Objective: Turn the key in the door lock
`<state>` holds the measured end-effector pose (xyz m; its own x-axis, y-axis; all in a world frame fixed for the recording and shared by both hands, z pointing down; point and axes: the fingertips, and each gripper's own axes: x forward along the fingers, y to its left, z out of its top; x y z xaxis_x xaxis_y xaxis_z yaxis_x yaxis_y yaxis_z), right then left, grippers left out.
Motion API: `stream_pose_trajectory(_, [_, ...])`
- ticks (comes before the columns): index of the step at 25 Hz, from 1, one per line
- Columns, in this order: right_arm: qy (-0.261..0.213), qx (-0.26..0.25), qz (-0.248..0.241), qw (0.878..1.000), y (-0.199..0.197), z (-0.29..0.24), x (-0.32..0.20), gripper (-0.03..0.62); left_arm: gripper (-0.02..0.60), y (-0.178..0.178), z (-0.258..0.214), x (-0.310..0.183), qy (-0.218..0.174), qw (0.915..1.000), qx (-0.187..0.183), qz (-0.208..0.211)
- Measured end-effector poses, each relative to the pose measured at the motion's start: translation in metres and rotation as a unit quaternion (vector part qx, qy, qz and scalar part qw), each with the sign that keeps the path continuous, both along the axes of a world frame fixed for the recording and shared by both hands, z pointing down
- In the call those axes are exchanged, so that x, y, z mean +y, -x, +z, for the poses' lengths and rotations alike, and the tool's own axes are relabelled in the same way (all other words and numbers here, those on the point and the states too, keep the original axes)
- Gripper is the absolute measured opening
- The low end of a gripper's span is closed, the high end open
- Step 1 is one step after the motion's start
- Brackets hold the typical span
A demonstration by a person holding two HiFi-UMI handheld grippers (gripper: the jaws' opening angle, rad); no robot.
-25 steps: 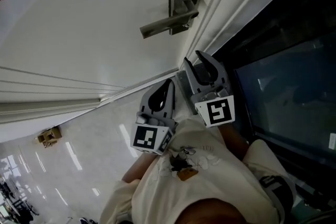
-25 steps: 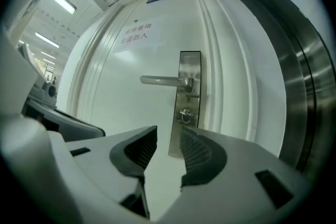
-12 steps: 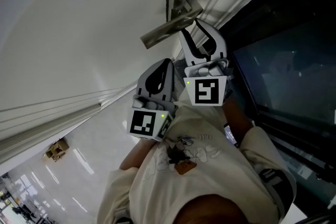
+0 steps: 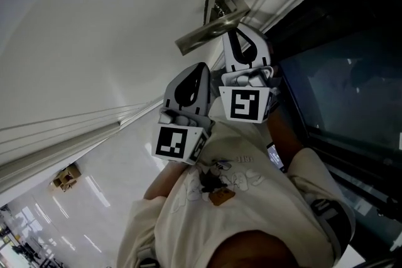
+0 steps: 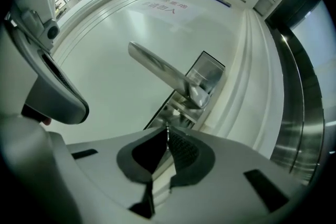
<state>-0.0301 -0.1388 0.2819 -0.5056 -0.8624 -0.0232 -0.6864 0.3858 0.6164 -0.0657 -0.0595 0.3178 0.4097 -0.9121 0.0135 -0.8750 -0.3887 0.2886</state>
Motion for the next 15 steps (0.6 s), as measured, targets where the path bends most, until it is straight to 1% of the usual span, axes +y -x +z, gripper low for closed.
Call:
stream_pose_trajectory(6, [0.035, -0.045, -0.014, 0.998, -0.002, 0.002, -0.002, 0.017, 0.006, -0.003, -0.004, -0.004, -0.005, 1.0000, -0.002, -0.005])
stream_pose_trajectory(9, [0.058, -0.080, -0.027, 0.995, -0.004, 0.001, -0.002, 0.015, 0.005, -0.006, -0.005, -0.006, -0.006, 1.0000, -0.001, -0.006])
stream_pose_trajectory(12, [0.092, -0.130, -0.040, 0.986, -0.004, -0.002, -0.002, 0.015, 0.006, -0.007, -0.007, -0.006, -0.007, 1.0000, -0.003, -0.006])
stream_pose_trajectory(15, [0.132, -0.196, -0.059, 0.970, -0.007, -0.005, -0.004, 0.015, 0.005, -0.010, -0.007, -0.007, -0.007, 1.0000, -0.005, -0.004])
